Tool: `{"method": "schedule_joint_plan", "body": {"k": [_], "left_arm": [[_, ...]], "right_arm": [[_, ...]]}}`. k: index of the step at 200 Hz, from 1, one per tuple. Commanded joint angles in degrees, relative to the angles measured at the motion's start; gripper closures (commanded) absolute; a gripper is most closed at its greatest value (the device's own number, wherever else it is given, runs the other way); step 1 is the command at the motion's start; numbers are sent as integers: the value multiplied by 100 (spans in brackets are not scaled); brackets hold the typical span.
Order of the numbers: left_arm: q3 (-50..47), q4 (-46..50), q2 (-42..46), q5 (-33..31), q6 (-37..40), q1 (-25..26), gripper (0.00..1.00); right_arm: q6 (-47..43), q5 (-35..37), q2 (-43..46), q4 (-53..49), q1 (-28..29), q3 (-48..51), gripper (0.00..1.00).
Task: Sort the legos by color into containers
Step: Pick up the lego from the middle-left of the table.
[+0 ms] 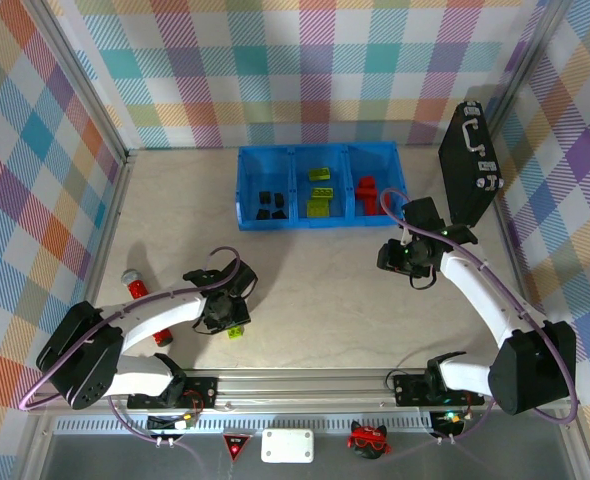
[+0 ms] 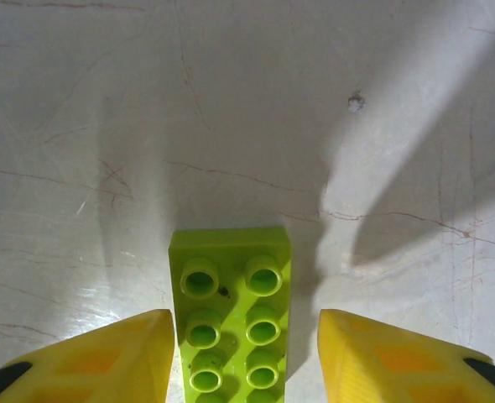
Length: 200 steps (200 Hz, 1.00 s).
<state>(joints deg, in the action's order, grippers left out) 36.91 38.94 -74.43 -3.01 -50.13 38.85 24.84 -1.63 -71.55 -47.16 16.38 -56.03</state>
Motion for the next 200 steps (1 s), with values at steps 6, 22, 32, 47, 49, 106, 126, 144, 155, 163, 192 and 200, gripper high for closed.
{"method": "schedule_joint_plan", "body": {"k": [6,22,32,47,49,106,126,144,155,163,192,200], "left_arm": [[-122,34,-14,-15,-67,-35,52],[-156,19,-29,-27,-67,-44,53],[-174,-19,-37,-14,-76,-40,54],[-200,-69,-53,7,-94,-44,55],[-197,-77,-60,14,-91,-42,55],[-186,-98,-155,15,-41,-45,59],[-158,-80,-120,10,-32,-44,62],[-110,-31,-90,-6,-8,-49,65],[-72,-5,-80,-1,24,-44,66],[-34,29,-72,-4,54,-45,67],[197,84,-43,3,130,-35,68],[283,54,-50,17,143,-27,68]], "right_arm": [[65,-99,36,19,-42,13,53],[56,-86,35,5,-43,13,53],[60,-92,36,12,-41,20,53],[66,-109,36,18,-40,27,53],[67,-107,36,21,-39,30,53],[71,-96,36,9,-45,26,54],[76,-95,40,12,-39,39,54],[76,-101,37,14,-39,35,54],[75,-101,36,22,-39,28,54],[79,-107,36,22,-41,30,54],[75,-100,36,22,-43,31,54],[81,-101,40,13,-39,31,54]]}}
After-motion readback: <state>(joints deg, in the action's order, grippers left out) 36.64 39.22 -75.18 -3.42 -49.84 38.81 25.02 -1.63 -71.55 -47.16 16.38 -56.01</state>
